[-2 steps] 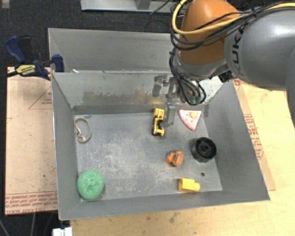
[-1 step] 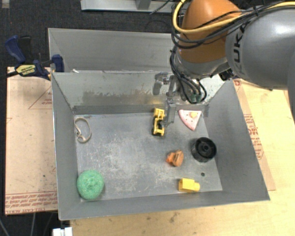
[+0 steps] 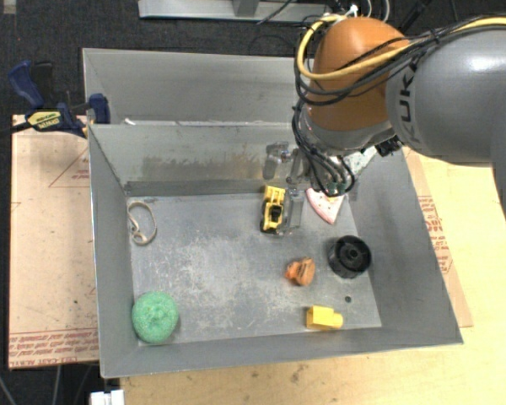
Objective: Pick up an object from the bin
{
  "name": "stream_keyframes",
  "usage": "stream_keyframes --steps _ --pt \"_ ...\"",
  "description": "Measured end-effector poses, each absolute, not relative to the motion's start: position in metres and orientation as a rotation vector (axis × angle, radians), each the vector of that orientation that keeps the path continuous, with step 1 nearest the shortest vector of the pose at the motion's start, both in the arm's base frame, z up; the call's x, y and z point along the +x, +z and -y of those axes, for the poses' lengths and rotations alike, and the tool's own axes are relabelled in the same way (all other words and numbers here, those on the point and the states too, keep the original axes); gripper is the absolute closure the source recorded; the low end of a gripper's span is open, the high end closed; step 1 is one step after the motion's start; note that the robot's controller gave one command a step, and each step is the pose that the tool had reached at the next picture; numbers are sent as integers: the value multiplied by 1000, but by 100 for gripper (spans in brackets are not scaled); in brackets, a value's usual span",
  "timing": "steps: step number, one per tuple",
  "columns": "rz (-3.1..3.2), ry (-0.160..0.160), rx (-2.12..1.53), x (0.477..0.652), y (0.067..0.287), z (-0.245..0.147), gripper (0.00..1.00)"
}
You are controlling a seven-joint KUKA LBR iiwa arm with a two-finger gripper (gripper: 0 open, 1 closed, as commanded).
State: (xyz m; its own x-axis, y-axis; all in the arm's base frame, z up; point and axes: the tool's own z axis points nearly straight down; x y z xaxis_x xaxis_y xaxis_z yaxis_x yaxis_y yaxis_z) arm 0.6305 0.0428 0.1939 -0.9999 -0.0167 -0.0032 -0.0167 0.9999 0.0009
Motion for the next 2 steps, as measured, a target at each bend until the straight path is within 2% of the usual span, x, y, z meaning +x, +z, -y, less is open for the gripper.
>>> stream_keyframes --steps 1,2 --pt "-3136 2 138 631 159 -29 0" --pt "-3136 2 -151 640 134 -2 0"
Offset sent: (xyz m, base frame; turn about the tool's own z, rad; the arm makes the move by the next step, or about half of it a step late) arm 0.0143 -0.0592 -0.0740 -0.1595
